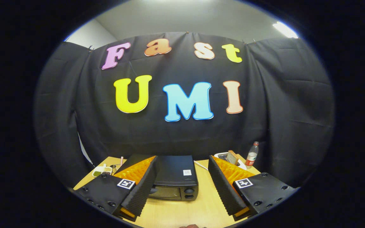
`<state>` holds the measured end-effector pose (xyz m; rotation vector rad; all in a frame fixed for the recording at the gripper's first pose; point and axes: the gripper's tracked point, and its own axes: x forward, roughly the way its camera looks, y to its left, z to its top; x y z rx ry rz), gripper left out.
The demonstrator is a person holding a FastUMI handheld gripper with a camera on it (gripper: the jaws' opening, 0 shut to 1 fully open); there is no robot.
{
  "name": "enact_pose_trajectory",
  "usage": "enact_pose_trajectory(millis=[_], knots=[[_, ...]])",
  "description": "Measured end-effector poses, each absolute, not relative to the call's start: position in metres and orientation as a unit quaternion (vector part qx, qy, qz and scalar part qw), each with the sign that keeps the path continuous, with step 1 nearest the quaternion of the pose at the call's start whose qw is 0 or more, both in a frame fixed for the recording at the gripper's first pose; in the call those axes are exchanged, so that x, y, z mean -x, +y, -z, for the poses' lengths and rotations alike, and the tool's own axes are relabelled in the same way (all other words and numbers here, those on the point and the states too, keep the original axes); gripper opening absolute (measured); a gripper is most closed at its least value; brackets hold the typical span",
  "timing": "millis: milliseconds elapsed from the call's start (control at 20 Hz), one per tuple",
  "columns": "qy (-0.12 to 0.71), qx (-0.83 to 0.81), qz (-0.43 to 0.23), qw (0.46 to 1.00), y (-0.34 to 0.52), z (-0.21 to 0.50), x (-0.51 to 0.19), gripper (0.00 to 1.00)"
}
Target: Open the toaster oven, put the food inside, and close the toaster oven door.
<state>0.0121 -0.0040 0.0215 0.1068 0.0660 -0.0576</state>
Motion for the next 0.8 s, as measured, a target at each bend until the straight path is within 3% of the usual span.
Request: enact_pose_trajectory(millis=[450,800], knots=[[0.006,-0.048,0.118,0.992,-0.111,-0.017,0.035,0.98],[0.019,-0.063,0.108,0.992,-0.106,-0.011,0.038,0.98]])
